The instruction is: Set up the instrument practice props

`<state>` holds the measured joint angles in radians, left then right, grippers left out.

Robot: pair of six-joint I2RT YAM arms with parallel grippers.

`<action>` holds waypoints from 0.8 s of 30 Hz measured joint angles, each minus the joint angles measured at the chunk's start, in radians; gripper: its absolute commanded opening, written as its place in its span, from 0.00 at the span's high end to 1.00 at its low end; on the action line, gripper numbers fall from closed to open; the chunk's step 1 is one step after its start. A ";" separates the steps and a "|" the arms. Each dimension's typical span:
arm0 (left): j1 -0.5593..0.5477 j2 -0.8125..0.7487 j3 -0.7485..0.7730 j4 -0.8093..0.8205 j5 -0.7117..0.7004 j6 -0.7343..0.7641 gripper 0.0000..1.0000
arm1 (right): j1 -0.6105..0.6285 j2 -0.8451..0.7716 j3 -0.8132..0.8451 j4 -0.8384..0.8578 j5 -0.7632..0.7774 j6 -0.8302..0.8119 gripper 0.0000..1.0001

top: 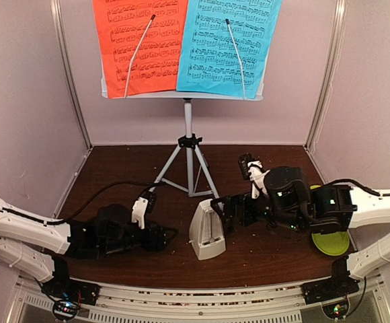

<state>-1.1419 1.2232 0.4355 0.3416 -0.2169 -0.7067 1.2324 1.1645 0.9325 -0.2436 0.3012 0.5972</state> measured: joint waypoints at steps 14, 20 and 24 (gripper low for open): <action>0.008 -0.002 -0.118 0.123 -0.019 0.322 0.18 | 0.014 0.266 0.089 0.006 0.084 -0.001 0.00; 0.017 0.113 -0.127 0.276 0.042 0.432 0.17 | 0.014 0.347 0.169 0.003 0.079 -0.023 0.07; 0.023 0.207 -0.128 0.357 0.093 0.480 0.16 | 0.012 0.385 0.180 0.000 0.059 -0.042 0.15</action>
<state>-1.1187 1.4303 0.3073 0.6991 -0.1242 -0.2272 1.2446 1.5490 1.1122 -0.2432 0.3599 0.5552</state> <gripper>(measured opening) 0.831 0.899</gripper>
